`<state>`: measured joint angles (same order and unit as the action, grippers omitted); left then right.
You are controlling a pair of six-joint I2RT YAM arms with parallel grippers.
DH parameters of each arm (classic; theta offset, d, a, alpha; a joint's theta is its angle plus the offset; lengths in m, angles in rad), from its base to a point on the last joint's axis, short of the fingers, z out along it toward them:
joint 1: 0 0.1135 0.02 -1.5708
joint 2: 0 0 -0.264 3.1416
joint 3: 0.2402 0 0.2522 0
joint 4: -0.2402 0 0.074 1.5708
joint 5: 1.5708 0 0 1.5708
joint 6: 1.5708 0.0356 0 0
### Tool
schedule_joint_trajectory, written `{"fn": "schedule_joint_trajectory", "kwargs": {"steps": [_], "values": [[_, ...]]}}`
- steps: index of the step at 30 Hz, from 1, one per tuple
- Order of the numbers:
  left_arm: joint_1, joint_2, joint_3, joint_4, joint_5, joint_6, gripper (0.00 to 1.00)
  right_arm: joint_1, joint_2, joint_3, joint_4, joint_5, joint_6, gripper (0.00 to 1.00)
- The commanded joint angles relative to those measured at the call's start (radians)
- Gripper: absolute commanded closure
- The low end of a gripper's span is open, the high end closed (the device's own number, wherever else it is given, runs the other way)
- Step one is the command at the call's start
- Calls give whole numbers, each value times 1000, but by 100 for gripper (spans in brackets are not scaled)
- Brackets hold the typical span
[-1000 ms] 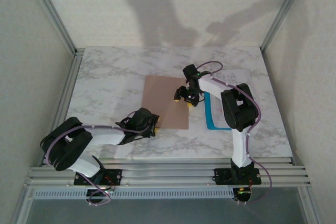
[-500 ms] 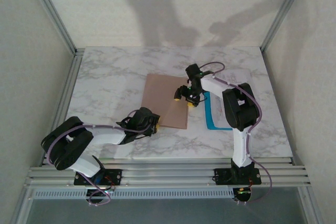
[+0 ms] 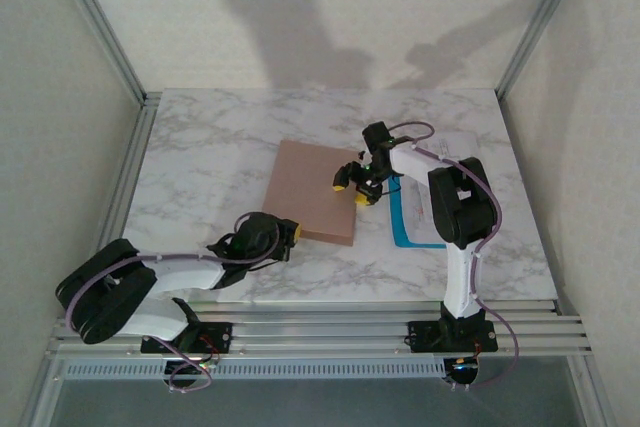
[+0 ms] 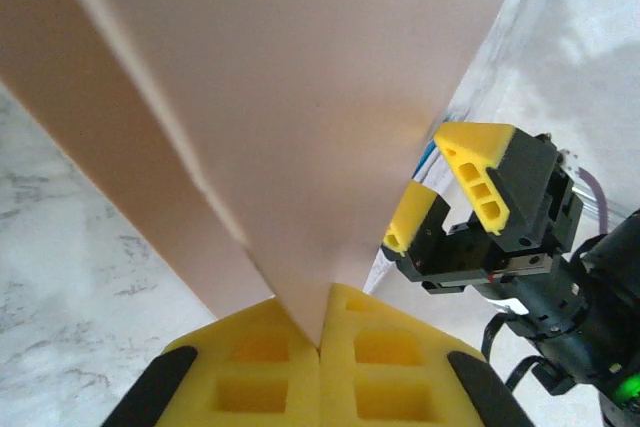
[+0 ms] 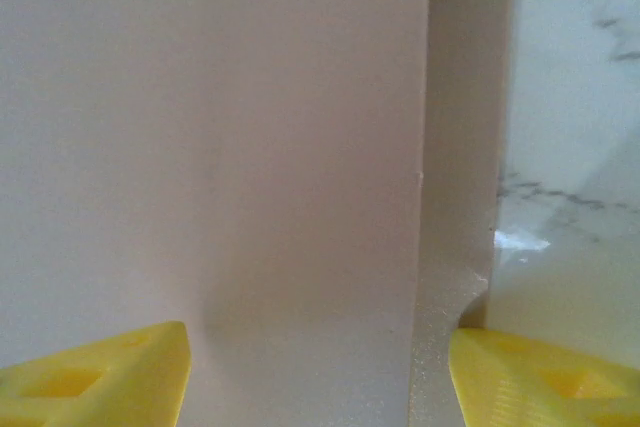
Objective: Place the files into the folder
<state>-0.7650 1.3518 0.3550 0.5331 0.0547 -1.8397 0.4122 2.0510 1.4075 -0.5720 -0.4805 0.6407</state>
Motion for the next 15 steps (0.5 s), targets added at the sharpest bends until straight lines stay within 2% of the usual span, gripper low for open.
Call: {"fn": "schedule_joint_trajectory", "kwargs": {"steps": [1,6,10,12,15], "values": [[4,-24,-28,63,22,-27,100,0,-11,-32,-5,-35,28,32],[8,-33,-56,118,66,-32,100,-2,-31,-31,26,-73,79,45],[18,-65,-65,92,85,-26,100,-4,-49,-28,45,-68,100,55],[23,-86,-72,67,88,-26,100,-4,-56,-31,53,-68,112,63],[33,-115,-75,24,100,-15,100,-3,-69,-37,61,-68,128,81]]}}
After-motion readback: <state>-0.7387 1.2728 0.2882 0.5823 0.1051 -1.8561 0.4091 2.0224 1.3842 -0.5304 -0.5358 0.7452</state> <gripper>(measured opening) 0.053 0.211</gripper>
